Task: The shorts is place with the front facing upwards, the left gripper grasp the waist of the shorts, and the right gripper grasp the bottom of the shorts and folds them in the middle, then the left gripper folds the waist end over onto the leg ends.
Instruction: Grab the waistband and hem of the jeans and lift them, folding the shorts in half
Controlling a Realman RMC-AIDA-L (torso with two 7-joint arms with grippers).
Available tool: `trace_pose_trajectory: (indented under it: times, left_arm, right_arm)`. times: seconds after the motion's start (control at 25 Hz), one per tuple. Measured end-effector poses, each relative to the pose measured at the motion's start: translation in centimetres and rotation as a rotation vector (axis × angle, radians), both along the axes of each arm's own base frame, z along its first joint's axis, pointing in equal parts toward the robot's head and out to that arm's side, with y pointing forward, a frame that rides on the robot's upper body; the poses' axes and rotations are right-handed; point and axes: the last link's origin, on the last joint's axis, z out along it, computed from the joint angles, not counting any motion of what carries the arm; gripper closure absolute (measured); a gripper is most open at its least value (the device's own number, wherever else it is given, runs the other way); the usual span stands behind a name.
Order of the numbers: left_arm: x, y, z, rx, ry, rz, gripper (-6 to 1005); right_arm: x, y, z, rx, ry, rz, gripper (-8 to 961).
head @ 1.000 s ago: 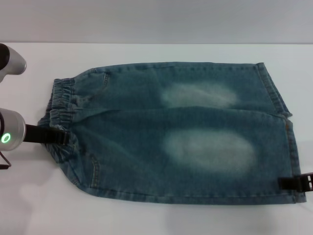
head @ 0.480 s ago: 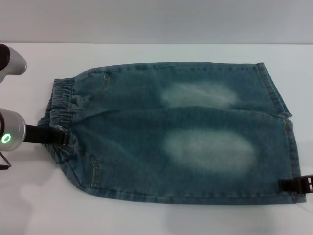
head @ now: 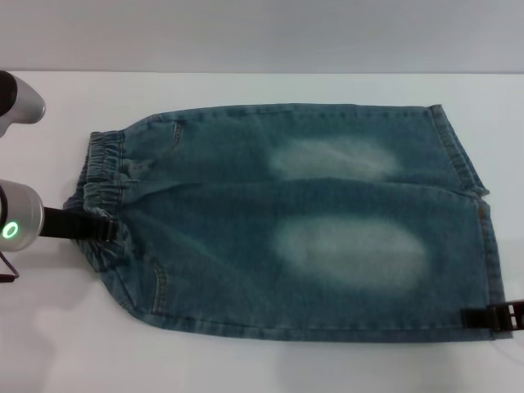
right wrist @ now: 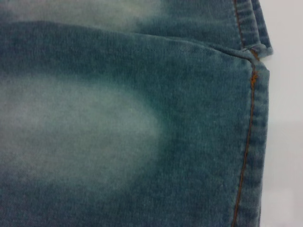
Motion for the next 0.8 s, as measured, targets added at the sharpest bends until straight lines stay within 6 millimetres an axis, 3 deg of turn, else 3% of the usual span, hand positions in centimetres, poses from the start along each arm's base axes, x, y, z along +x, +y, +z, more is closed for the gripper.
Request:
trace_pose_trajectory:
  times: [0.8]
  left_arm:
    - [0.17, 0.02, -0.06, -0.003, -0.005, -0.006, 901]
  right_arm:
    - [0.14, 0.25, -0.49, -0.031, -0.041, -0.003, 151]
